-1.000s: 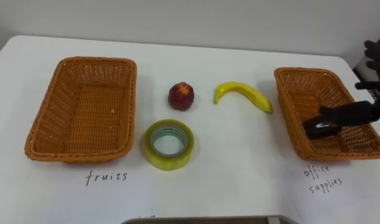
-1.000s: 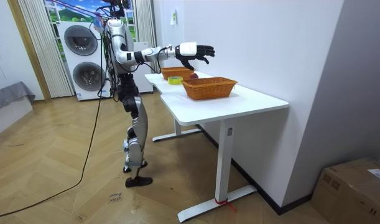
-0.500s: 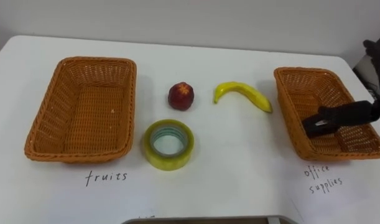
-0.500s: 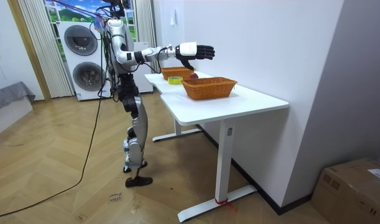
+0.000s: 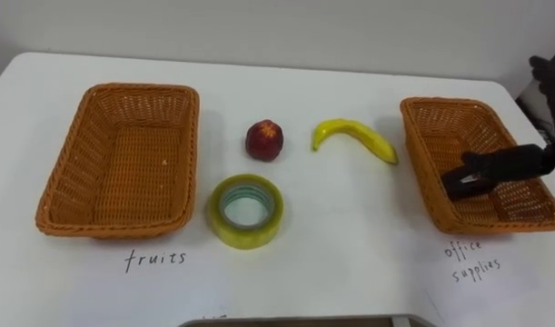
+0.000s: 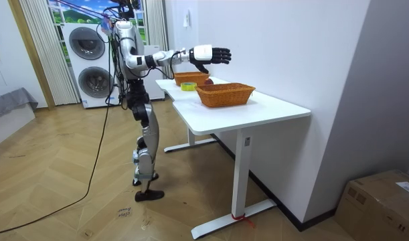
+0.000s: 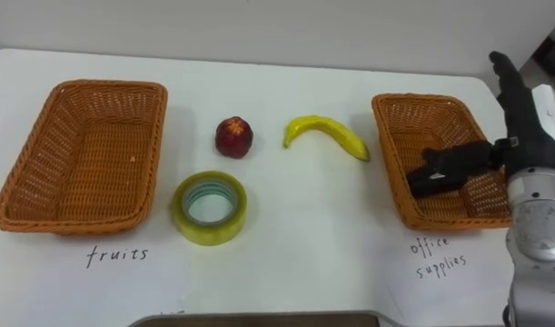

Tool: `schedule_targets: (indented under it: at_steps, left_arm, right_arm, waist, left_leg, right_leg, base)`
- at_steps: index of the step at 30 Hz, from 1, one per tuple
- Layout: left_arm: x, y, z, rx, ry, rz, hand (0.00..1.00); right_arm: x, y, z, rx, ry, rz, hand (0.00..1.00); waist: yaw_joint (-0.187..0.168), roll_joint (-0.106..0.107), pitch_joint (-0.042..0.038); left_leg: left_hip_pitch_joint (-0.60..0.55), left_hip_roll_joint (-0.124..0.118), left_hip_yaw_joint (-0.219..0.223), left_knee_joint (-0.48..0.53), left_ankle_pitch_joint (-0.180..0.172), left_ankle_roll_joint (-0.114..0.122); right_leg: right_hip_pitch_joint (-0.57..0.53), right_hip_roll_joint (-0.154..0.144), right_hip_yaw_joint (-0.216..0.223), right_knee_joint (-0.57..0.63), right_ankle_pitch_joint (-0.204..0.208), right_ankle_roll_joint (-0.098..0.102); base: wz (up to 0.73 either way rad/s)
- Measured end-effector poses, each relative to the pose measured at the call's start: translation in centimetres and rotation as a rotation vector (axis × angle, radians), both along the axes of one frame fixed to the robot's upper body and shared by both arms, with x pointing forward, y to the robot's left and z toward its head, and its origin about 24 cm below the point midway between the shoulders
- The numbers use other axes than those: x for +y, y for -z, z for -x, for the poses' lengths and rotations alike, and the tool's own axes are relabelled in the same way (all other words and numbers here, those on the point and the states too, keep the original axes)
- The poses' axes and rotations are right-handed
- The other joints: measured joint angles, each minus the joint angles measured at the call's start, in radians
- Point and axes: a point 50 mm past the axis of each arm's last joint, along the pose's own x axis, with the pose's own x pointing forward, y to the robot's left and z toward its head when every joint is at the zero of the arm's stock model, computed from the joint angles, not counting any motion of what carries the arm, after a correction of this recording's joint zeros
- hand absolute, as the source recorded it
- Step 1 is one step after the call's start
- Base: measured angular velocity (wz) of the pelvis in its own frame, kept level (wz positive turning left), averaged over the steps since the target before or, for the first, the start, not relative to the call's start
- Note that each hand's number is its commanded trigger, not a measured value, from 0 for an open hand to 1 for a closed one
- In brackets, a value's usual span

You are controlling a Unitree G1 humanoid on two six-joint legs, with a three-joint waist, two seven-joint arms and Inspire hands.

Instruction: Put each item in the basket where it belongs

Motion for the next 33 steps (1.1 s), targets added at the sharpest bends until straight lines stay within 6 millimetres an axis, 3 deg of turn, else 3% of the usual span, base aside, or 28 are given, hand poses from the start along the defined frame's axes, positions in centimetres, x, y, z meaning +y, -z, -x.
schedule_targets:
  at_steps: [8, 12, 17, 19, 20, 22, 27, 31, 33]
  left_arm:
    - [-0.2, 0.0, -0.4, 0.0, 0.007, 0.008, 0.0]
    - [-0.3, 0.0, -0.5, 0.002, 0.019, 0.008, 0.0]
    - [-0.4, 0.1, -0.7, 0.002, 0.028, 0.009, 0.0]
    - [-0.4, 0.1, -0.5, 0.011, 0.027, 0.014, 0.0]
    - [-0.5, 0.1, -0.4, 0.019, 0.027, 0.018, 0.0]
    - [-0.5, 0.1, -0.3, 0.021, 0.033, 0.017, 0.0]
    - [-0.9, 0.1, -1.2, 0.003, 0.066, 0.024, 0.0]
    - [-0.9, 0.0, -1.7, -0.007, 0.077, 0.024, 0.0]
    - [-0.9, 0.0, -1.8, -0.015, 0.079, 0.024, 0.0]
  right_arm:
    - [0.8, -1.0, -0.5, -0.063, -0.057, -0.114, 0.0]
    - [2.7, -3.0, -0.9, -0.151, -0.151, -0.163, 0.0]
    - [4.4, -4.1, -2.1, -0.192, -0.246, -0.221, 0.0]
    - [4.7, -4.1, -2.2, -0.19, -0.255, -0.221, 0.0]
    - [5.0, -4.0, -2.2, -0.183, -0.269, -0.222, 0.0]
    - [5.6, -3.7, -2.3, -0.172, -0.286, -0.226, 0.0]
    - [8.2, -2.8, -2.9, -0.116, -0.373, -0.235, 0.0]
    - [9.8, -3.3, -3.6, -0.104, -0.435, -0.193, 0.0]
    - [10.6, -3.8, -4.0, -0.115, -0.465, -0.188, 0.0]
  waist:
    - [0.006, 0.007, 0.0028]
    - [0.012, 0.014, 0.0046]
    - [0.036, 0.016, 0.004]
    - [0.056, 0.017, -0.0003]
    - [0.06, 0.011, -0.0078]
    - [0.079, 0.012, -0.0086]
    - [0.108, 0.017, -0.0048]
    - [0.121, 0.016, -0.0022]
    - [0.138, 0.01, 0.0046]
  left_leg:
    - [0.003, 0.0, -0.002, -0.005, 0.0, 0.0]
    - [0.0, 0.001, -0.004, -0.004, 0.0, 0.0]
    - [-0.003, 0.0, -0.014, -0.001, 0.0, 0.0]
    - [-0.003, 0.0, -0.019, 0.005, 0.0, 0.0]
    - [-0.007, -0.001, -0.03, 0.007, 0.0, 0.0]
    - [-0.007, -0.001, -0.031, 0.009, 0.0, 0.0]
    - [-0.02, -0.004, -0.052, 0.014, 0.0, 0.0]
    - [-0.032, -0.005, -0.067, 0.017, 0.002, 0.0]
    - [-0.035, -0.005, -0.073, 0.017, 0.005, -0.002]
  right_leg:
    - [0.01, 0.0, 0.002, -0.002, 0.0, 0.0]
    - [0.009, 0.0, -0.004, -0.002, 0.0, 0.0]
    - [0.01, -0.001, -0.015, -0.003, 0.0, 0.0]
    - [0.008, -0.002, -0.026, -0.005, 0.0, 0.0]
    - [0.005, -0.004, -0.037, -0.004, 0.0, 0.0]
    - [0.004, -0.007, -0.041, -0.005, 0.0, 0.0]
    - [0.014, -0.011, -0.071, -0.004, 0.0, 0.001]
    - [0.013, -0.012, -0.087, -0.004, 0.0, 0.001]
    - [0.013, -0.012, -0.097, -0.005, 0.0, 0.001]
  base:
    - [0.0]
    - [0.0]
    - [0.06]
    - [0.12]
    - [0.17]
    - [0.09]
    - [0.11]
    - [0.14]
    - [0.09]
